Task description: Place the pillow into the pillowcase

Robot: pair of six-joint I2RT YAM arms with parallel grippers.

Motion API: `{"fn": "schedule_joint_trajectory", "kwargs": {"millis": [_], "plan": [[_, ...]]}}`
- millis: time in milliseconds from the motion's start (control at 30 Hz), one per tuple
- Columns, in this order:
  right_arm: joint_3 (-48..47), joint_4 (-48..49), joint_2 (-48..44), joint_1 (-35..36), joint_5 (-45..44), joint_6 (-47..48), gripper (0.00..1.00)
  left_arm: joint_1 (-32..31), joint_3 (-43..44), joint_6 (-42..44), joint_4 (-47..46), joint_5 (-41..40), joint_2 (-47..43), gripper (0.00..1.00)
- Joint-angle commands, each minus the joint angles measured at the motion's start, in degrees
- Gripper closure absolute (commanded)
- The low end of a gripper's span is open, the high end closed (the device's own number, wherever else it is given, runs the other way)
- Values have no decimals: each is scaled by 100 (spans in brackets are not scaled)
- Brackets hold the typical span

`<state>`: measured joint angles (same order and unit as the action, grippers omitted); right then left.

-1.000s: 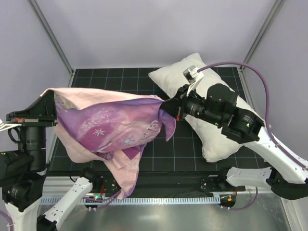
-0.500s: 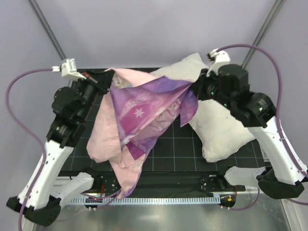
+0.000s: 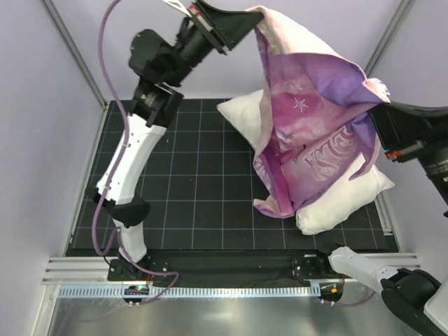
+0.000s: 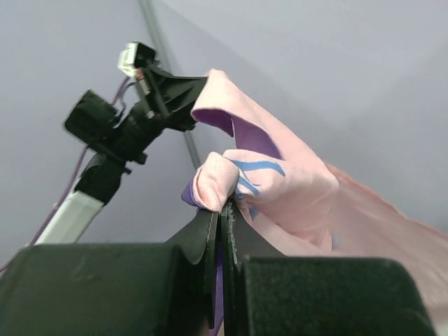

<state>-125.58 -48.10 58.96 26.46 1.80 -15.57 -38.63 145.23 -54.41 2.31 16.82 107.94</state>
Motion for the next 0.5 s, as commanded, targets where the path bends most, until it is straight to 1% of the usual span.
{"fn": "schedule_joint_trajectory", "kwargs": {"millis": [0, 33, 67, 100, 133, 167, 200, 233, 267, 300, 333, 367, 400, 433, 467], "plan": [[629, 635, 388, -9, 1597, -42, 96, 969, -270, -1042, -149, 1312, -473, 100], [849, 722, 414, -9, 1961, -112, 96, 1241, -2094, -1724, -1283, 1393, -1067, 100], [1155, 888, 406, 8, 2295, -226, 96, 1853, -2965, -1992, -1746, 1359, -1447, 100], [1968, 1420, 293, 191, 2620, -497, 96, 2129, -3888, -2203, -2117, 1272, -1747, 100], [2411, 1704, 196, 445, 2736, -552, 96, 2445, -5098, -2301, -2216, 1132, -2263, 100], [3216, 2160, 117, 761, 2529, -552, 96, 2909, -5667, -2241, -2112, 1078, -2460, 100], [3520, 2277, 46, 1513, 2248, -413, 96, 3166, -6081, -2127, -1972, 1034, -2619, 100], [3775, 2400, 80, 1825, 1741, -385, 96, 3352, -6416, -2013, -1771, 982, -2777, 100], [4143, 2636, 150, 2071, 1710, -394, 96, 3536, -7081, -1786, -1421, 955, -3022, 100], [4277, 2769, 273, 2326, 1727, -446, 96, 3834, -7348, -1714, -1304, 920, -3146, 100], [4392, 2918, 544, 2773, 1683, -542, 96, 4089, -7655, -1643, -1181, 876, -3243, 100], [4471, 3042, 747, 3073, 1613, -569, 96, 4292, -8068, -1530, -1119, 832, -3453, 100], [4437, 3208, 949, 3319, 1526, -552, 96, 4607, -8254, -1450, -822, 780, -3533, 100], [4350, 3219, 1429, 3574, 1455, -456, 96, 4776, -8387, -1371, -680, 753, -3613, 100], [4062, 3158, 1669, 3977, 1333, -429, 96, 4908, -8484, -1170, -557, 605, -3770, 100]]}}
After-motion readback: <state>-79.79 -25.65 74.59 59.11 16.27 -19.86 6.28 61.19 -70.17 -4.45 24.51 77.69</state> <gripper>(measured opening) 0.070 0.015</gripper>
